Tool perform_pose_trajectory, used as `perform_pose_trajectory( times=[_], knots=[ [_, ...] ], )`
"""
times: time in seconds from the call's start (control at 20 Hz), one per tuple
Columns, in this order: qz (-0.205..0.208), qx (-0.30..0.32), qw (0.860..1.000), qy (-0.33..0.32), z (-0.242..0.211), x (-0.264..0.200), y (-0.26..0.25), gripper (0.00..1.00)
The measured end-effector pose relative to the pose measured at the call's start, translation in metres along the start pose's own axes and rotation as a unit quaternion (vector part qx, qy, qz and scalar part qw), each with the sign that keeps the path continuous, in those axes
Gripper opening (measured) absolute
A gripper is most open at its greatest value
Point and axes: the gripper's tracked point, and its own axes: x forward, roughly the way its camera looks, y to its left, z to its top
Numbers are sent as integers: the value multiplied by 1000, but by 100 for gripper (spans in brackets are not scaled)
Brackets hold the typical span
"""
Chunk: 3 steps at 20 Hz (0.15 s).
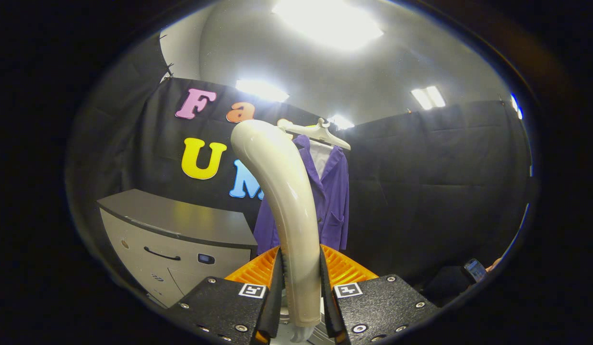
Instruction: Iron the clothes twice with a garment steamer, once on the left side and once on the right side.
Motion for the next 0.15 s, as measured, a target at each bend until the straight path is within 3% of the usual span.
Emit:
perform_pose_trajectory(
  times=[0.15],
  knots=[
    [4, -3, 1000, -4, 3, -4, 2, 37]
  ],
)
